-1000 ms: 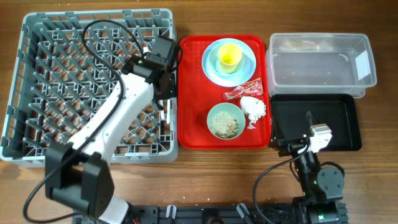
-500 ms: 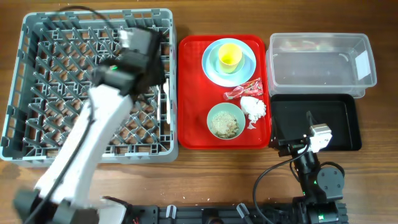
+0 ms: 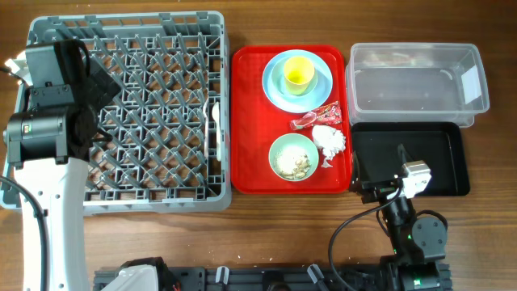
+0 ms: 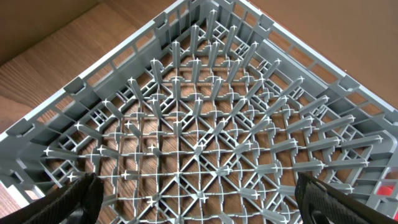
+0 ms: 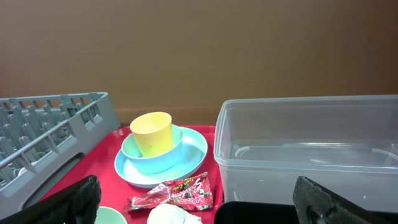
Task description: Sort waste into correct bins and load items into the dishwasher rack
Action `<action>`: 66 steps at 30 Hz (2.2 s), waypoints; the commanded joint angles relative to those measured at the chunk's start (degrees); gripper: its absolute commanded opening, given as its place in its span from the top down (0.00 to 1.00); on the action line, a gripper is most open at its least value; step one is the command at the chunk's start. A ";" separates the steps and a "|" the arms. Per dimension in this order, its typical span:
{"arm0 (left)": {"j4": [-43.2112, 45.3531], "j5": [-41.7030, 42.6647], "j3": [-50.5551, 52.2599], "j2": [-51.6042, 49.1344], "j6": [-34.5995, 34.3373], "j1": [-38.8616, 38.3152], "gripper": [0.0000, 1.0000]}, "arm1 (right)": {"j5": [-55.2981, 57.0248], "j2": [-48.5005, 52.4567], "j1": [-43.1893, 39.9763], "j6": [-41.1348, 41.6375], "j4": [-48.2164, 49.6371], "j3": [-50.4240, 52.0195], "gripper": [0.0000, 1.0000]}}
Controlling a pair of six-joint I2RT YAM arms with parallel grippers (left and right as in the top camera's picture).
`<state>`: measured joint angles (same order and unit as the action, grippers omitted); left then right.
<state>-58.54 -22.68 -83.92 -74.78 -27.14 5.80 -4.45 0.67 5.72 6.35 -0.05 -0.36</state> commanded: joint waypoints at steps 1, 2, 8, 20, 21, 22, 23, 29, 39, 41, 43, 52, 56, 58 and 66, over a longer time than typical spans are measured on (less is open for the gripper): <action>-0.02 -0.55 -0.50 0.00 -0.74 0.37 0.00 | 0.57 -0.39 0.22 -0.20 0.15 0.07 0.00; -0.02 -0.55 -0.50 0.00 -0.74 0.37 0.00 | 0.57 -0.39 0.22 -0.22 0.15 0.07 0.00; -0.02 -0.55 -0.52 0.00 -0.74 0.37 0.00 | -3.26 -0.13 0.22 9.51 0.55 0.04 0.00; -0.02 -0.55 -0.50 0.00 -0.74 0.37 0.00 | -12.74 63.01 0.22 8.85 -65.75 -75.76 0.00; -0.02 -0.55 -0.50 0.00 -0.74 0.37 0.00 | -21.14 69.70 0.31 10.16 -67.41 -78.62 0.11; -0.02 -0.55 -0.50 0.00 -0.74 0.37 0.00 | -22.84 73.35 1.27 10.19 -66.18 -78.31 0.30; -0.02 -0.55 -0.50 0.00 -0.74 0.37 0.00 | -19.67 76.28 3.87 10.49 -66.03 -77.48 0.41; -0.02 -0.55 -0.50 0.00 -0.74 0.37 0.00 | -1.99 81.81 29.81 23.91 -51.74 -64.63 0.48; -0.02 -0.55 -0.50 0.00 -0.74 0.37 0.00 | 19.06 95.60 44.37 26.75 -34.82 -58.01 0.71; -0.02 -0.55 -0.50 0.00 -0.74 0.37 0.00 | 19.06 99.16 44.37 26.62 -33.90 -58.01 0.76; -0.02 -0.55 -0.50 0.00 -0.74 0.37 0.00 | 19.06 100.59 44.30 26.56 -33.81 -58.01 0.86; -0.02 -0.55 -0.50 0.00 -0.74 0.37 0.00 | 18.62 89.83 44.15 22.71 -43.74 -60.57 0.96; -0.02 -0.55 -0.50 0.00 -0.74 0.37 0.00 | 18.62 80.94 41.66 22.53 -50.12 -60.54 0.96; -0.02 -0.55 -0.50 0.00 -0.74 0.37 0.00 | 18.62 77.02 38.77 22.47 -53.40 -60.54 0.96; -0.02 -0.55 -0.50 0.00 -0.74 0.37 0.00 | -29.03 71.14 -17.11 -8.31 -52.35 -56.28 0.96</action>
<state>-58.65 -22.68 -83.96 -75.00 -27.31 5.80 -11.77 70.32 0.32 8.60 -53.74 -58.89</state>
